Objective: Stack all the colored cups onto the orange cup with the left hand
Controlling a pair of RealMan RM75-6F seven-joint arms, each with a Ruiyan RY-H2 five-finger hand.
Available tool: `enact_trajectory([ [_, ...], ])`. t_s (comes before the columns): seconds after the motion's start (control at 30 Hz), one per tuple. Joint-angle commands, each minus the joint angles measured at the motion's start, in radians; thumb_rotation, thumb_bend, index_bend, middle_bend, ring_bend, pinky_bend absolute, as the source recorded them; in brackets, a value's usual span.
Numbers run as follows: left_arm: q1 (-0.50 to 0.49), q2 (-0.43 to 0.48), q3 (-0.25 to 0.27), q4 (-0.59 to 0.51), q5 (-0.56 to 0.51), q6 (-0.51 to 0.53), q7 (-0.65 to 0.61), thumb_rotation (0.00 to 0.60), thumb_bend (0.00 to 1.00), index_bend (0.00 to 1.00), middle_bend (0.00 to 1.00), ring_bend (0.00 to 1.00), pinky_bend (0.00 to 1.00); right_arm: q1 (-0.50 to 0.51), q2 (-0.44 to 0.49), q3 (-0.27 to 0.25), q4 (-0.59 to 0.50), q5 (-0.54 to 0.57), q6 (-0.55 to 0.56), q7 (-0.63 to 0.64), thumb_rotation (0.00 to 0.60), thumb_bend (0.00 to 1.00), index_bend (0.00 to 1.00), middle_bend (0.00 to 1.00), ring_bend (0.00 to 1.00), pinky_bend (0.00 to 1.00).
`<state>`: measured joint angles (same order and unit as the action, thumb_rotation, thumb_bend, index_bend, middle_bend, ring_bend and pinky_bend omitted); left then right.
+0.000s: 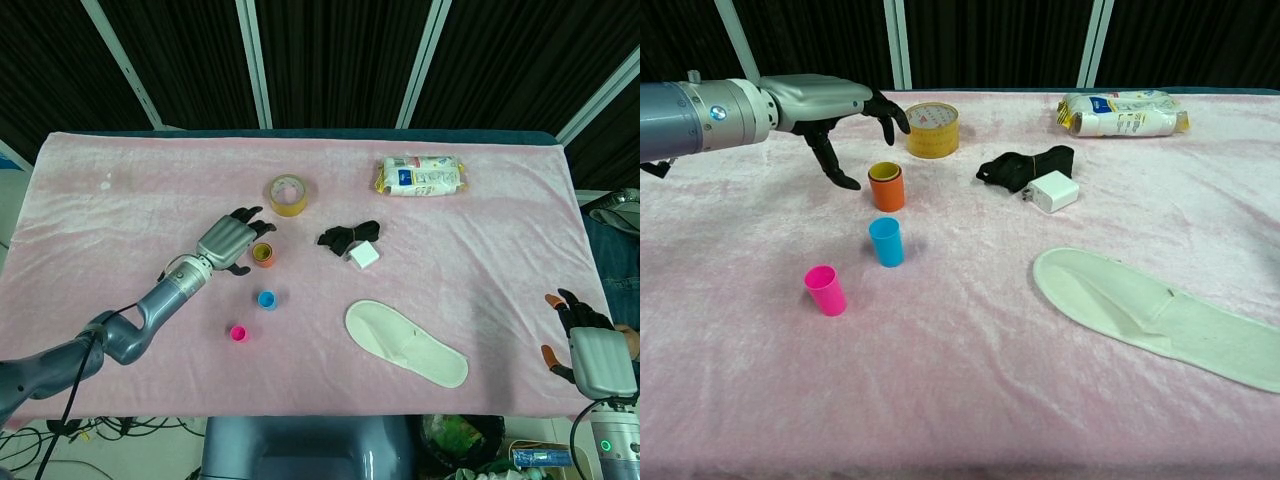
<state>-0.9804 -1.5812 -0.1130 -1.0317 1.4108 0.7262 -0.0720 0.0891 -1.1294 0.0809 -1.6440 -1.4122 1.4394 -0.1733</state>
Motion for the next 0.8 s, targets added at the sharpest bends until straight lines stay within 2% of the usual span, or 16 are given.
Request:
enact_trajectory([
  [0.03, 0.017, 0.046, -0.004, -0.066, 0.006, 0.042, 0.01, 0.6, 0.18, 0.21, 0.28, 0.0, 0.13, 0.0, -0.001, 0.0, 0.0, -0.001, 0.0, -0.003, 0.6, 0.24, 0.2, 0.1, 0.19, 0.28],
  [0.23, 0.046, 0.112, 0.006, -0.181, 0.034, 0.107, 0.034, 0.6, 0.18, 0.23, 0.31, 0.0, 0.13, -0.001, -0.005, -0.001, 0.001, -0.008, 0.009, -0.018, 0.6, 0.24, 0.2, 0.1, 0.19, 0.28],
  [0.43, 0.058, 0.149, 0.04, -0.274, 0.062, 0.107, 0.058, 0.6, 0.19, 0.25, 0.33, 0.0, 0.13, -0.003, -0.005, 0.0, -0.001, -0.004, 0.012, -0.023, 0.6, 0.24, 0.2, 0.1, 0.19, 0.28],
  [0.6, 0.049, 0.161, 0.063, -0.315, 0.071, 0.065, 0.048, 0.6, 0.19, 0.25, 0.33, 0.0, 0.13, -0.002, -0.005, 0.0, -0.001, -0.002, 0.009, -0.023, 0.6, 0.24, 0.2, 0.1, 0.19, 0.28],
  [0.8, 0.04, 0.138, 0.076, -0.308, 0.073, 0.037, 0.066, 0.6, 0.19, 0.25, 0.33, 0.0, 0.13, -0.003, -0.004, 0.002, 0.0, -0.002, 0.011, -0.023, 0.6, 0.24, 0.2, 0.1, 0.19, 0.28],
])
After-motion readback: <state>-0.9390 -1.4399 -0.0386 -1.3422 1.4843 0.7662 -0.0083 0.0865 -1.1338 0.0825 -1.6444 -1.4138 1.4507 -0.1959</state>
